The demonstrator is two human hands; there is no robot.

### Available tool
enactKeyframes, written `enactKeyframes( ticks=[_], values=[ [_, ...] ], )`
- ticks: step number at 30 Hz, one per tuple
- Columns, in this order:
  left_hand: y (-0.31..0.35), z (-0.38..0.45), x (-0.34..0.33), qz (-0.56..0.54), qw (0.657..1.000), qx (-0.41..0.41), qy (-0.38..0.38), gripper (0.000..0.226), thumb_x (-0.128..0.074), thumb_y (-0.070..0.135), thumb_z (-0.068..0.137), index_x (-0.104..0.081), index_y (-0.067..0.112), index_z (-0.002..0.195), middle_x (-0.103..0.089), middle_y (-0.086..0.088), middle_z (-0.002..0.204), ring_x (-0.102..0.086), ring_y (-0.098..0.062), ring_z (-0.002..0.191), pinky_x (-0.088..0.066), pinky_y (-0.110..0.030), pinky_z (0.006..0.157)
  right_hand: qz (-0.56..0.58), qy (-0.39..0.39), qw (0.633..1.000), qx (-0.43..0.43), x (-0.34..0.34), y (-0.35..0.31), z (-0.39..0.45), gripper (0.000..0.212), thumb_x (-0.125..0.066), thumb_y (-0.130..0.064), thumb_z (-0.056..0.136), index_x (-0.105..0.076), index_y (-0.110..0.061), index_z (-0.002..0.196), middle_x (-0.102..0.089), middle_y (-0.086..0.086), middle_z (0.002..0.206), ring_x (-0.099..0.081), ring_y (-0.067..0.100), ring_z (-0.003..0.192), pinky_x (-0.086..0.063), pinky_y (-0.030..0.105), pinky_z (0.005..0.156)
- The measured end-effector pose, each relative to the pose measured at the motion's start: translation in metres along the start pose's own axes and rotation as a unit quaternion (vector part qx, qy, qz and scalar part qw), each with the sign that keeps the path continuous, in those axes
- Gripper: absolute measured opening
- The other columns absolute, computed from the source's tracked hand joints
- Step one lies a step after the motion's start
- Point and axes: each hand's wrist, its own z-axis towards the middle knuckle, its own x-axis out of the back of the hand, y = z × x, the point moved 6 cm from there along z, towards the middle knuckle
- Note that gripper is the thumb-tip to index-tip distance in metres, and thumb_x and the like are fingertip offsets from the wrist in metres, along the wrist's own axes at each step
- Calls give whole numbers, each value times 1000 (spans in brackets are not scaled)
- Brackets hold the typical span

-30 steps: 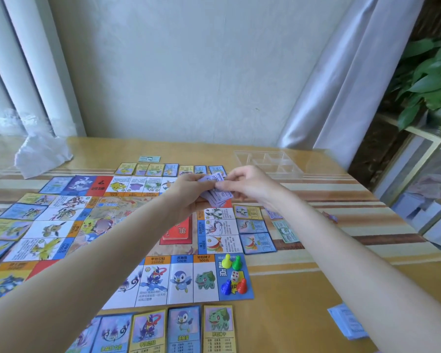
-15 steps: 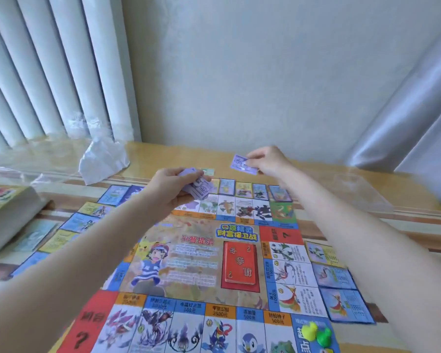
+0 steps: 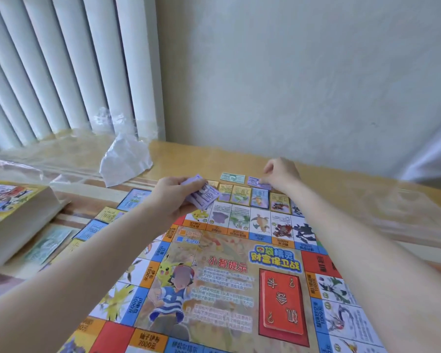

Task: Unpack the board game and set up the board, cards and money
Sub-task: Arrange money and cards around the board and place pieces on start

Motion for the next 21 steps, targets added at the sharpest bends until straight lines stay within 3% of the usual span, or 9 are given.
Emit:
enactKeyframes(
  ticks=[3, 4, 6, 7, 9, 13, 16, 21],
  values=[
    [5, -6, 7, 19, 999, -14, 27, 12, -61, 14, 88, -62, 3, 92, -62, -8, 73, -61, -5, 46, -49, -15, 46, 89, 76, 993, 31, 27, -26, -15, 17, -65, -19, 85, -67, -4, 94, -66, 10, 103, -58, 25, 101, -47, 37, 90],
    [7, -8, 10, 13, 999, -20, 37, 12, -62, 14, 87, -63, 3, 89, -62, -8, 73, -60, -5, 45, -50, -15, 46, 153, 48, 986, 50, 30, -41, -25, 19, -64, -21, 86, -66, -4, 94, -67, 9, 98, -60, 23, 95, -47, 35, 86],
    [12, -15, 17, -6, 998, -29, 56, 11, -65, 15, 86, -62, 4, 83, -61, -7, 71, -60, -5, 45, -51, -16, 47, 255, -113, 956, 94, 23, -81, -59, 20, -66, -28, 85, -64, -8, 91, -65, 6, 88, -59, 18, 81, -49, 29, 74],
    [14, -19, 20, -15, 997, -33, 63, 12, -65, 15, 86, -62, 5, 80, -60, -7, 70, -60, -6, 45, -51, -16, 47, 260, -186, 941, 114, 16, -99, -78, 22, -68, -30, 83, -64, -10, 90, -64, 5, 85, -58, 15, 76, -49, 26, 69],
    [18, -28, 25, -33, 996, -42, 67, 13, -65, 17, 86, -62, 6, 79, -60, -7, 70, -60, -6, 47, -51, -16, 48, 250, -239, 927, 142, 6, -123, -105, 23, -74, -27, 78, -63, -10, 88, -63, 5, 81, -56, 14, 68, -48, 24, 61],
    [25, -47, 38, -62, 997, -45, 25, 13, -57, 16, 91, -61, 5, 87, -63, -8, 75, -64, -6, 51, -51, -15, 49, 300, -213, 920, 137, -2, -144, -120, 17, -76, -9, 75, -59, -8, 76, -59, 7, 65, -51, 13, 52, -42, 18, 45],
    [31, -59, 53, -57, 997, -42, -28, 10, -49, 5, 94, -60, 5, 92, -64, -9, 83, -66, -9, 61, -54, -15, 56, 360, -223, 900, 103, -13, -157, -121, 17, -75, -5, 75, -58, -7, 73, -59, 8, 64, -54, 10, 48, -42, 16, 42],
    [46, -67, 112, -40, 994, -79, 56, 12, -53, 2, 92, -60, 5, 100, -67, -8, 89, -66, -9, 65, -55, -14, 57, 410, -193, 889, 64, -31, -188, -109, 13, -70, -1, 79, -58, -5, 77, -61, 9, 67, -57, 9, 48, -41, 15, 40]
  ],
)
